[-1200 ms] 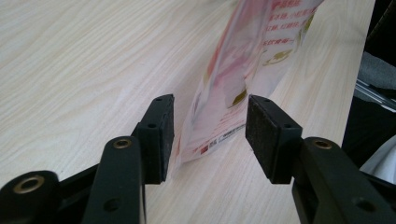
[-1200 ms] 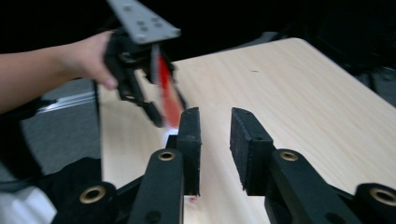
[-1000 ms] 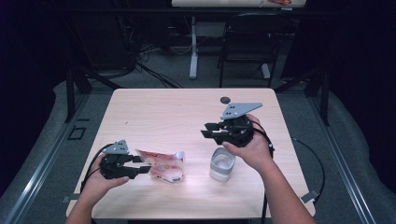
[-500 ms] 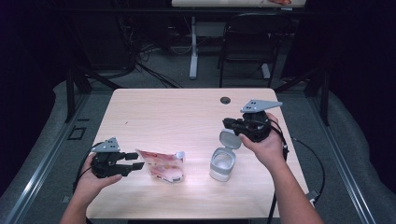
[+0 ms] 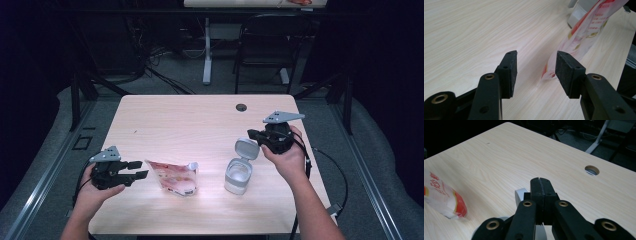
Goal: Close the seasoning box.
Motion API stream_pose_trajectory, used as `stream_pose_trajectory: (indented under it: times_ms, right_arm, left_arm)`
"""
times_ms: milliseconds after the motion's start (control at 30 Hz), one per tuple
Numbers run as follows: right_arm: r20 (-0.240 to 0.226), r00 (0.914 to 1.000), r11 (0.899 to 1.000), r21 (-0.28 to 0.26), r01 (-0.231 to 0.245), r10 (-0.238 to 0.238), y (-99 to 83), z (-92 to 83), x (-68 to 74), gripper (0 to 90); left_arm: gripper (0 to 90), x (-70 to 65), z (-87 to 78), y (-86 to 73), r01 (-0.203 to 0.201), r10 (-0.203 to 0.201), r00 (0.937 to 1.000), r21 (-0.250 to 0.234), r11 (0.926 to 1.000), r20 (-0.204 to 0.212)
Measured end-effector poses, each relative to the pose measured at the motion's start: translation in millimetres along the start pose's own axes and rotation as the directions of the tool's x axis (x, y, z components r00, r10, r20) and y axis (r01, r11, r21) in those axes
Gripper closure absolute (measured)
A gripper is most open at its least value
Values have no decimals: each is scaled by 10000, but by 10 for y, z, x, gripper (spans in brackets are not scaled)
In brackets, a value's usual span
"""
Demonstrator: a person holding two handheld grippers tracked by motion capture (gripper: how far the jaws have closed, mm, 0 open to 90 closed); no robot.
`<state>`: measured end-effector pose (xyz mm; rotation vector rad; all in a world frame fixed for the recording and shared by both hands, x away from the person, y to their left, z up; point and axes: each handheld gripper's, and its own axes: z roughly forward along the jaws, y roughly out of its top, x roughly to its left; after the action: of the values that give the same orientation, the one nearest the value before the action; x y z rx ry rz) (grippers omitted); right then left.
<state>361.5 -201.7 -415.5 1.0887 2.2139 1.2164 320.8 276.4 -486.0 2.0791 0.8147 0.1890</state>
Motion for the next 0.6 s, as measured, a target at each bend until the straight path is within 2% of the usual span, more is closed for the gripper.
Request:
stream_pose_trajectory:
  times_ms: [367, 600]
  right_arm:
    - [-125, 9992, 9992, 93, -389, 391, -99, 40, -47, 900]
    - [-300, 9989, 9992, 169, -354, 359, -125, 31, -31, 900]
  left_arm:
    - [526, -8, -73, 37, 29, -30, 10000, -318, 9995, -33]
    - [526, 20, -85, 18, 129, -133, 9999, -344, 9993, -105]
